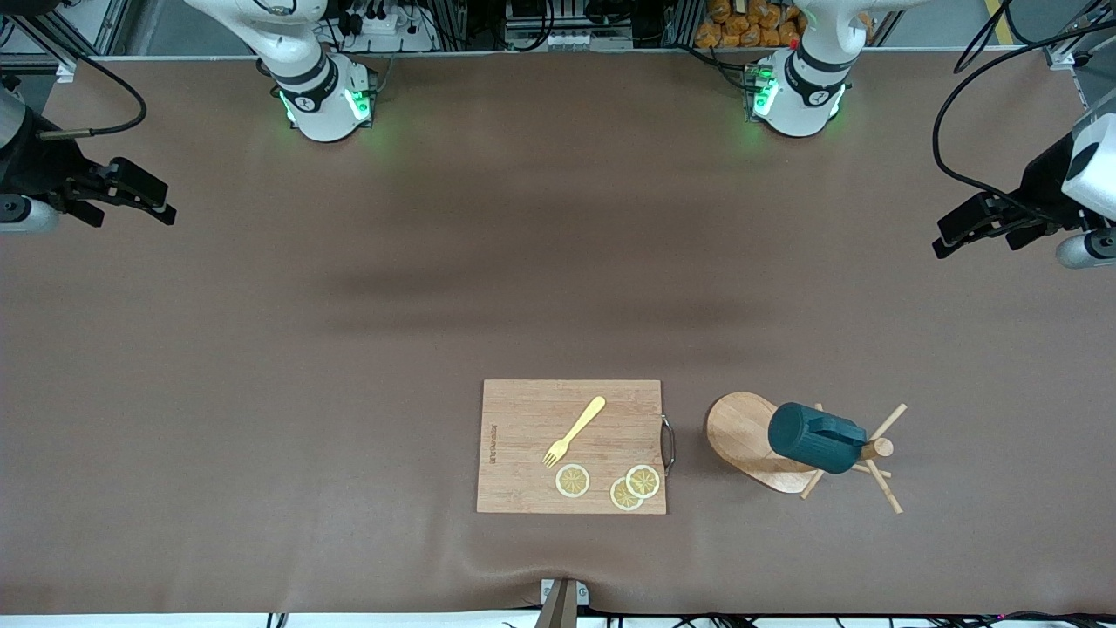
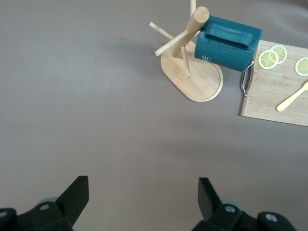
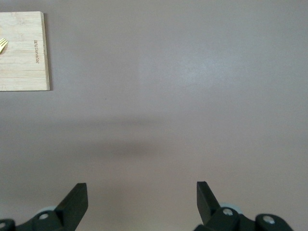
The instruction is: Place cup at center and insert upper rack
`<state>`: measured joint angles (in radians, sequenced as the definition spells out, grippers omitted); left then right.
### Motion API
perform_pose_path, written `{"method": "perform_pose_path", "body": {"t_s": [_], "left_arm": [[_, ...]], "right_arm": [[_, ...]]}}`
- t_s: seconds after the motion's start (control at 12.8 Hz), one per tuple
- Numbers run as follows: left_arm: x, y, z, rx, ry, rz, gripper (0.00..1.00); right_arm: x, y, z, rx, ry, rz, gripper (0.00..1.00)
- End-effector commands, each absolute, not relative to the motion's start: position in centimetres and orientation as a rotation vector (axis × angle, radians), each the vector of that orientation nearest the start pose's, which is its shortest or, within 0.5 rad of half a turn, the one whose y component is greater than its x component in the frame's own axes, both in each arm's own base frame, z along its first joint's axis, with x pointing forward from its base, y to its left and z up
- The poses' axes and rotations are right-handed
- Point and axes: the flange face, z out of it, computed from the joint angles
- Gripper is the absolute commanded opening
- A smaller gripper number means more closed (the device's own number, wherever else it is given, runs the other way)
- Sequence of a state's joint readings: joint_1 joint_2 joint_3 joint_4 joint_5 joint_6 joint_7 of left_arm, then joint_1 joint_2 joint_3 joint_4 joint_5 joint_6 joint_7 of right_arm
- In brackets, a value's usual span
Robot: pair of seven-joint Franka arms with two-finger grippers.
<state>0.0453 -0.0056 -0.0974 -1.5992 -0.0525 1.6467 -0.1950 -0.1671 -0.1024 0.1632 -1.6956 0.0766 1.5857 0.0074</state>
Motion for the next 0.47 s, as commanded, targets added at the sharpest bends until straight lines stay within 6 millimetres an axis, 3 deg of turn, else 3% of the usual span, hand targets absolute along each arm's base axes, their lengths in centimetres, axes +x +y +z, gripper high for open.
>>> {"method": "perform_pose_path", "body": {"t_s": [0.0,0.39], "left_arm": [[55.3,-2.9,63.1,-3.163,-0.232,-0.085,1.0],[54.0,-3.1,64.1,-3.14,-0.234,-0.071,1.0]], "right_arm": [[51.8,1.3,62.8,-3.069,0.01,0.002,1.0],[51.7,0.9,62.7,-3.069,0.02,0.006,1.0]]}}
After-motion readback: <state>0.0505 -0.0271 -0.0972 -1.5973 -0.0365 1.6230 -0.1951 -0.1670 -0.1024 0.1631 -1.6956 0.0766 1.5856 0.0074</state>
